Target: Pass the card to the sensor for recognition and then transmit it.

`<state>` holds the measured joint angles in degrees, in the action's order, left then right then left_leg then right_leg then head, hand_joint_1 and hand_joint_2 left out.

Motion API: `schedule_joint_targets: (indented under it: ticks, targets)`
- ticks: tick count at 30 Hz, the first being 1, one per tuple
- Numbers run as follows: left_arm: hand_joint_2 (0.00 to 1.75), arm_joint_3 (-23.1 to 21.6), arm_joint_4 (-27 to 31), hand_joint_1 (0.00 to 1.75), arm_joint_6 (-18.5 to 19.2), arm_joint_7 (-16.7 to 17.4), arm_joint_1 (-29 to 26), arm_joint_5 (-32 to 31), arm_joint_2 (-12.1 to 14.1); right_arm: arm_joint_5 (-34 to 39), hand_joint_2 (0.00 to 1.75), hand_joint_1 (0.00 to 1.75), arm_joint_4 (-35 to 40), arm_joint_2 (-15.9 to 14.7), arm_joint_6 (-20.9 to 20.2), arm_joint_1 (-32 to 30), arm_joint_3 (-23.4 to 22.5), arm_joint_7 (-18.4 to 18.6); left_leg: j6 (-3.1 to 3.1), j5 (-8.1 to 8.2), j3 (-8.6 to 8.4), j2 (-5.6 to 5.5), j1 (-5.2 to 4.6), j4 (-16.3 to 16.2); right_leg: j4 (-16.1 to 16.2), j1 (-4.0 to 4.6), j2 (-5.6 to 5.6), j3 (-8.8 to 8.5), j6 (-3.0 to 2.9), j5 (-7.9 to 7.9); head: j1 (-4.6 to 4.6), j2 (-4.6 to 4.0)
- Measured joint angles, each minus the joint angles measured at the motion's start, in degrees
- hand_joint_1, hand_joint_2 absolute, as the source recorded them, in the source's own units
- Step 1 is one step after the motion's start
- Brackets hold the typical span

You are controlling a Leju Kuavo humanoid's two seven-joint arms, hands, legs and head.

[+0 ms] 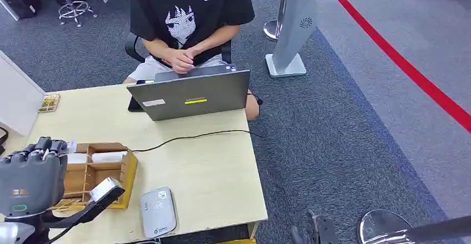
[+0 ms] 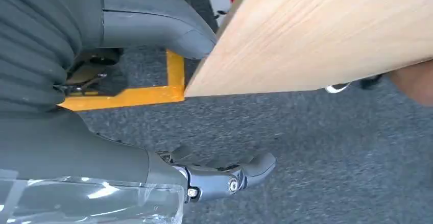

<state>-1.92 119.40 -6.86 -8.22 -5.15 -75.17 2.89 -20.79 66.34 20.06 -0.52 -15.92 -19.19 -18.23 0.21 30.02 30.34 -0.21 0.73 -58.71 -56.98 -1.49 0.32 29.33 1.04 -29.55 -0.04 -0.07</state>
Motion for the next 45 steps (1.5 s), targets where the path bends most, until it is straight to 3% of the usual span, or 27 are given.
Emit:
schedule_joint_targets:
  ticks: [16, 45]
  targets:
    - [1.75, 7.8, -7.89, 1.75, -0.15, 0.9, 2.43, 0.26, 1.77, -0.13, 1.75, 0.0, -0.94, 0.04, 0.35, -0.61, -0.22, 0.09, 0.0, -0.01, 0.02, -0.01, 0.0, 0.0, 0.0, 0.0, -0.02, 0.01, 0.0, 0.0, 0.0, 0.0]
    - [1.75, 8.85, -9.86, 1.75, -0.2, -0.13, 3.39, 0.17, 1.88, -0.15, 1.75, 0.0, -1.42, 0.04, 0.55, -0.81, -0.28, 0.44, 0.0, 0.01, 0.04, 0.03, -0.01, 0.0, 0.01, 0.0, 0.04, 0.05, 0.0, 0.0, 0.0, 0.0]
